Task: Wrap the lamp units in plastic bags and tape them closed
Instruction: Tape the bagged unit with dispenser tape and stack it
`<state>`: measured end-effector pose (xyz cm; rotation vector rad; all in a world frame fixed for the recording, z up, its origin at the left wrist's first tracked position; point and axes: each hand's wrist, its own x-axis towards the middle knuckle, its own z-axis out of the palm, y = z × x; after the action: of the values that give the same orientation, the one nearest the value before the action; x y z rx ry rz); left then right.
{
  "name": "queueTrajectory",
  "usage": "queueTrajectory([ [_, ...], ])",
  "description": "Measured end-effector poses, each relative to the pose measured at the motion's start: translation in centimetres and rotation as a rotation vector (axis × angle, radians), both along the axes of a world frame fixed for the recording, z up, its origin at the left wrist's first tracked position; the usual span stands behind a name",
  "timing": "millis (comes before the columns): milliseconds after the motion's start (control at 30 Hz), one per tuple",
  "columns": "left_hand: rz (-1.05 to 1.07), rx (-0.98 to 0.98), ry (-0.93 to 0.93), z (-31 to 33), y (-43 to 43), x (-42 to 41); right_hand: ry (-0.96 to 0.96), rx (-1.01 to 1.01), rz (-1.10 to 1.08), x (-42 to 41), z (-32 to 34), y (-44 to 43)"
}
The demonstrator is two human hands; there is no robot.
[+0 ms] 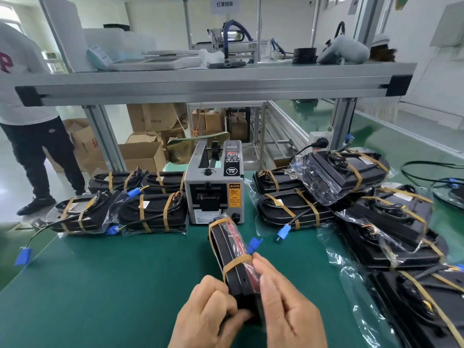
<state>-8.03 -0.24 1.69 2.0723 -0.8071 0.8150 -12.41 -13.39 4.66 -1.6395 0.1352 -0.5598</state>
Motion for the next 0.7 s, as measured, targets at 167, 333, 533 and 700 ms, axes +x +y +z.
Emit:
queueTrajectory([
  [167, -0.109, 0.006, 0.051, 0.9, 0.4, -0.3, 0.002, -0.029, -0.013, 0.3, -1.0, -0.8],
  [333, 0.052, -0.369, 0.257, 4.9, 0.6, 3.1, -0.062, -0.045, -0.093, 0.5, -1.1, -1.2],
  [533, 0.227, -0.898, 1.117, 6.7, -0.3, 13.3, -0.075, -0.124, -0.116, 0.6, -0.7, -1.1],
  [700, 0.257, -1.015, 1.328, 5.9, -1.2, 16.5, -0.089, -0.118, -0.113, 0.7, -0.8, -1.4],
])
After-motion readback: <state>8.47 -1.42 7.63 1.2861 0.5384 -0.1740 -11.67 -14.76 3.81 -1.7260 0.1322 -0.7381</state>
